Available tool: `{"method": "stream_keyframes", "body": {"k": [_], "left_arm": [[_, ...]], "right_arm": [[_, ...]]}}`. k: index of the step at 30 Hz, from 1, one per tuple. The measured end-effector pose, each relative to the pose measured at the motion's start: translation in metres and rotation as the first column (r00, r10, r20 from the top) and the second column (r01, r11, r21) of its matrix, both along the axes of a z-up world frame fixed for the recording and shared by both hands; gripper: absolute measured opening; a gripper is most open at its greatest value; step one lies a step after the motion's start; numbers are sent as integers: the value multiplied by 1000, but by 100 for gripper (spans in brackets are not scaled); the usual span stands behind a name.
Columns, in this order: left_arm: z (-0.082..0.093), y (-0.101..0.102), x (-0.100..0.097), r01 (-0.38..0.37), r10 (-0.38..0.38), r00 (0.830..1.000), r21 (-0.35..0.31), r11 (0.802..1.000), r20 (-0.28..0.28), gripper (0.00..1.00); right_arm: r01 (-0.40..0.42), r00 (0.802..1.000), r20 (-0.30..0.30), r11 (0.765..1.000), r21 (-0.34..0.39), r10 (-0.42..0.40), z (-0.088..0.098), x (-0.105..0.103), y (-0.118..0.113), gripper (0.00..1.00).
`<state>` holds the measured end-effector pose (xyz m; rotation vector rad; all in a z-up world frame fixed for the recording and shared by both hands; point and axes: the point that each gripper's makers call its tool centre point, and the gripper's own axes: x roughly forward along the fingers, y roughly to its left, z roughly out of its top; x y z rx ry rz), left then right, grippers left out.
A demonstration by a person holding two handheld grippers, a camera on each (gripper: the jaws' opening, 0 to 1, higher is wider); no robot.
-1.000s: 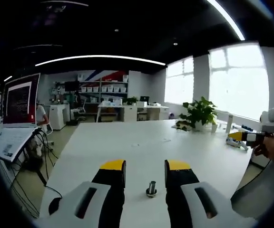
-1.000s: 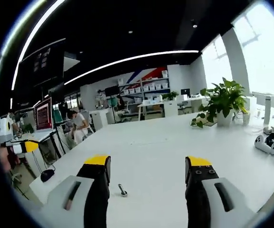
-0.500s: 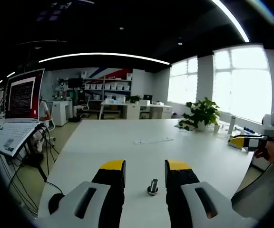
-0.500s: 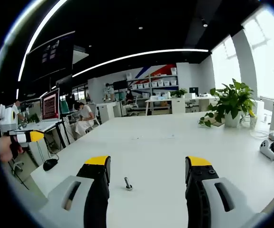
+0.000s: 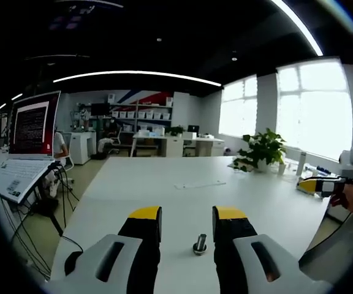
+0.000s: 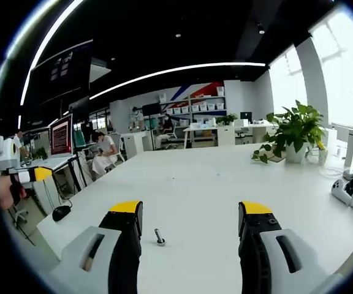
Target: Place the washer onto the threaded stud by aligning its center hole with the stud, sliding it down to the base, and recovering from edge contact or off-axis alignment until the washer reaches the visible bottom stop.
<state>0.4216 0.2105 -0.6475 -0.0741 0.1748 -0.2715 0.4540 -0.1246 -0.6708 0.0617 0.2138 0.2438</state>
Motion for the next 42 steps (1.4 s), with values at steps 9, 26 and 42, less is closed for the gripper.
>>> {"method": "stream_keyframes", "body": {"k": [9, 26, 42], "left_arm": [[0, -1, 0, 2, -2, 1000, 2, 1000, 0, 31], [2, 0, 0, -1, 1, 1000, 5, 1000, 11, 32], [3, 2, 0, -12, 12, 1000, -1, 1000, 14, 32]], "right_arm": [[30, 1000, 6, 999, -20, -30, 3, -1, -7, 66], [43, 999, 3, 999, -21, -43, 4, -1, -11, 65], [51, 999, 4, 998, -28, -51, 2, 0, -15, 64]]}}
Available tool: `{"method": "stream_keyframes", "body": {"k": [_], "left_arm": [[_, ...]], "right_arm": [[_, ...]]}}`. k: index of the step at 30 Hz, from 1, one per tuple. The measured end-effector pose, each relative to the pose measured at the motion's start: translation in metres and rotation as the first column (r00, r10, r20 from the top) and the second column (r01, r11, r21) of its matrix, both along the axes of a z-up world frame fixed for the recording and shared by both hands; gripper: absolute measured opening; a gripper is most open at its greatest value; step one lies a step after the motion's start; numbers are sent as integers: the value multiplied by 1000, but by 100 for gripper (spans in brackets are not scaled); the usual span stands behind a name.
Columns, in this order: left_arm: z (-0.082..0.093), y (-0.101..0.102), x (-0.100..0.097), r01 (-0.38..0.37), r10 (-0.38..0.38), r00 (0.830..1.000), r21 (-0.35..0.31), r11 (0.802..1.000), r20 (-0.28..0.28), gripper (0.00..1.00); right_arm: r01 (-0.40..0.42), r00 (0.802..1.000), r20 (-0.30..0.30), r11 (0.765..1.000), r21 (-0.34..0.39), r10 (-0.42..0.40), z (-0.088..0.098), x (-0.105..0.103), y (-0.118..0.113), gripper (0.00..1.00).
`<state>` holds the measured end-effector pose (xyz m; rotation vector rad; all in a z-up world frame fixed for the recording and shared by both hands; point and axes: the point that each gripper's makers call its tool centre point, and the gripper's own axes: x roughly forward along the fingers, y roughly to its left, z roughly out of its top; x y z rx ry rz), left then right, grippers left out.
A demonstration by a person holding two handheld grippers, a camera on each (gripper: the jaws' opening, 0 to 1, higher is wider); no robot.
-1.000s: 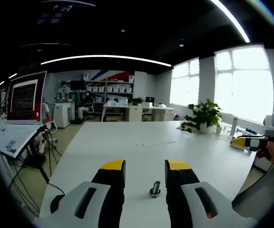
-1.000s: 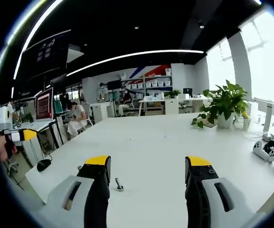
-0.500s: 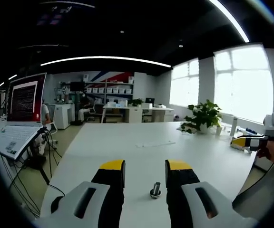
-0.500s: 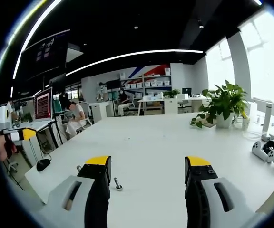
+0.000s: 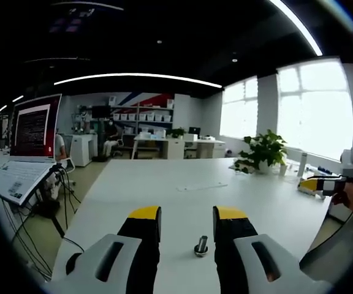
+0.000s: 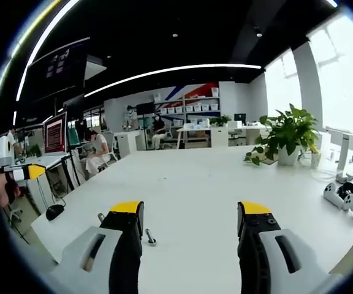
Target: Place the washer onto the threaded stud by aligning its center hole with the stud, sliding it down to the base, and recovering from edge contact or off-axis alignment until the washer reaches the visible bottom stop.
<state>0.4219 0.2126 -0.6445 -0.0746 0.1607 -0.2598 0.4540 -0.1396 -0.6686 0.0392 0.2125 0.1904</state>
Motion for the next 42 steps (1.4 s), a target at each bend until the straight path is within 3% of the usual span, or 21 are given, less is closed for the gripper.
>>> {"method": "stream_keyframes", "body": {"k": [18, 42], "left_arm": [[1, 0, -1, -4, 4, 1000, 4, 1000, 3, 32], [1, 3, 0, -14, 14, 1000, -5, 1000, 4, 32]], "right_arm": [[13, 1000, 16, 1000, -14, -13, 3, -1, -2, 64], [5, 1000, -3, 1000, -15, -5, -6, 3, -2, 63]]}}
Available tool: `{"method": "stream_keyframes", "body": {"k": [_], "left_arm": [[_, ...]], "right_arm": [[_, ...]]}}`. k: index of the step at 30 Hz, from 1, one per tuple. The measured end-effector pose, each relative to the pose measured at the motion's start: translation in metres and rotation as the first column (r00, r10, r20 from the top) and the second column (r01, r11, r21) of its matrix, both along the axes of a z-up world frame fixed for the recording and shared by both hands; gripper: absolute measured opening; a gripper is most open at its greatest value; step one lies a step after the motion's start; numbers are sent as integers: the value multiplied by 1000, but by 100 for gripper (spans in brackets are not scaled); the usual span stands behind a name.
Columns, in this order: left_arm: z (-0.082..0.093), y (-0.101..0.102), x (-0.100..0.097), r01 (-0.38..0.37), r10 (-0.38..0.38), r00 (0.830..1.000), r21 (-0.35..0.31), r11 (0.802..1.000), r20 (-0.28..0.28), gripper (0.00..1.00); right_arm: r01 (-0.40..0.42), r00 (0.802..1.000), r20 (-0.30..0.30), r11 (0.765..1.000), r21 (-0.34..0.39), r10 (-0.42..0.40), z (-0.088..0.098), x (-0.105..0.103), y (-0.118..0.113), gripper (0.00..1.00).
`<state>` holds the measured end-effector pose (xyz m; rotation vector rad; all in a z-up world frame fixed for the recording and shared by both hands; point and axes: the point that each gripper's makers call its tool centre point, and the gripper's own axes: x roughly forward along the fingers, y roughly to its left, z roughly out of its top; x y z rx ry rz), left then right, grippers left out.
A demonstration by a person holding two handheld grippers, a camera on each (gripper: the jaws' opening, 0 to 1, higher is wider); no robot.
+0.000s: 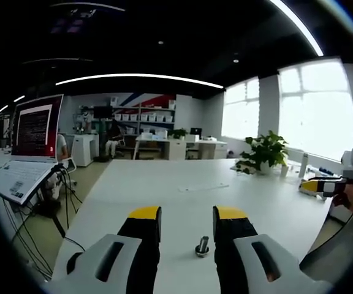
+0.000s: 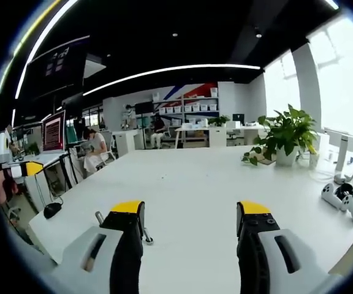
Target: Place the washer onto the threaded stud by aligning its center hole with the stud, sliding it down to the base, and recovering from edge contact or off-axis alignment until the washer reaches the visible bottom stop.
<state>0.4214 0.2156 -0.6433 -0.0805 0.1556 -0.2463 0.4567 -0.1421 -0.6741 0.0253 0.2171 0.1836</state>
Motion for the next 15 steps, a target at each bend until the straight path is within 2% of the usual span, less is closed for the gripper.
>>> {"method": "stream_keyframes", "body": {"k": [11, 15], "left_arm": [[3, -9, 0, 29, -29, 999, 49, 998, 13, 32], [4, -8, -1, 24, -25, 999, 48, 999, 20, 32]], "right_arm": [[6, 1000, -1, 1000, 2, -6, 0, 0, -1, 63], [6, 1000, 3, 1000, 2, -6, 1, -1, 0, 63]]}}
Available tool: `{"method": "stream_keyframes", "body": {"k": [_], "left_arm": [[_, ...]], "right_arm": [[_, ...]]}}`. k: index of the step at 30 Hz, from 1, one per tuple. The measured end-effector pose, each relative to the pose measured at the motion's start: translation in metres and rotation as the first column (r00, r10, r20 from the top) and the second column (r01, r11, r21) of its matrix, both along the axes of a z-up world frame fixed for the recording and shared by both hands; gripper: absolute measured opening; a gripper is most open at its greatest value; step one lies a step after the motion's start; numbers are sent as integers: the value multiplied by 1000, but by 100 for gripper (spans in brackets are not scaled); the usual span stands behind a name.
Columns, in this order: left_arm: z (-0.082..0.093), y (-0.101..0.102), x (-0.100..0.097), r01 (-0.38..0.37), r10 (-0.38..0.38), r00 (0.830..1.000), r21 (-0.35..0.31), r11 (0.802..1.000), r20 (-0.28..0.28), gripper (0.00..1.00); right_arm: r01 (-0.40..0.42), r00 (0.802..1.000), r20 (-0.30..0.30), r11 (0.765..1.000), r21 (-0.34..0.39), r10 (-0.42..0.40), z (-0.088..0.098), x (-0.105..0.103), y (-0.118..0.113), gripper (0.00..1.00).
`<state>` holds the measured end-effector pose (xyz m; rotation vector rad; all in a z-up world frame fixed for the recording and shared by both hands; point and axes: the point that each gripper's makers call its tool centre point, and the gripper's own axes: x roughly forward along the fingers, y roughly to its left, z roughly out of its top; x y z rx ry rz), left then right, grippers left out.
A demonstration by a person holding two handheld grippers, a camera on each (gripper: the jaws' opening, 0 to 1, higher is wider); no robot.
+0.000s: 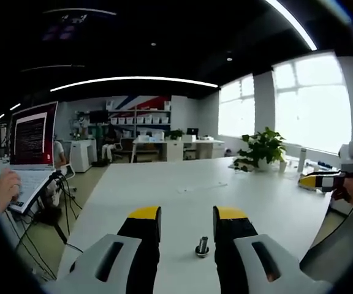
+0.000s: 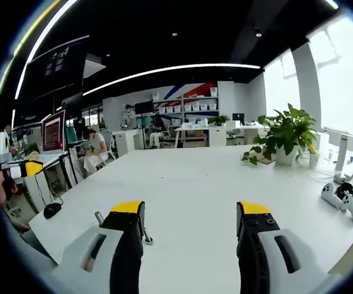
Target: Place the washer onto the threaded stud by aligning its center hole with the stud, sliding it down to the base, and recovering from edge contact or off-axis alignment until the washer reaches the visible bottom stop.
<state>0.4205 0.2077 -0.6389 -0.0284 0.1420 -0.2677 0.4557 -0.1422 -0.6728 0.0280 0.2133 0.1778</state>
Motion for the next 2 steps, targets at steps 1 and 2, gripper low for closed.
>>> {"method": "stream_keyframes", "body": {"k": [1, 2], "left_arm": [[0, 1, 0, -4, 4, 1000, -2, 1000, 0, 32], [0, 2, 0, -8, 8, 1000, -2, 1000, 0, 32]], "right_arm": [[0, 1000, 1, 1000, 0, 0, 0, 0, 0, 63], [0, 1000, 2, 1000, -1, 0, 0, 0, 0, 63]]}}
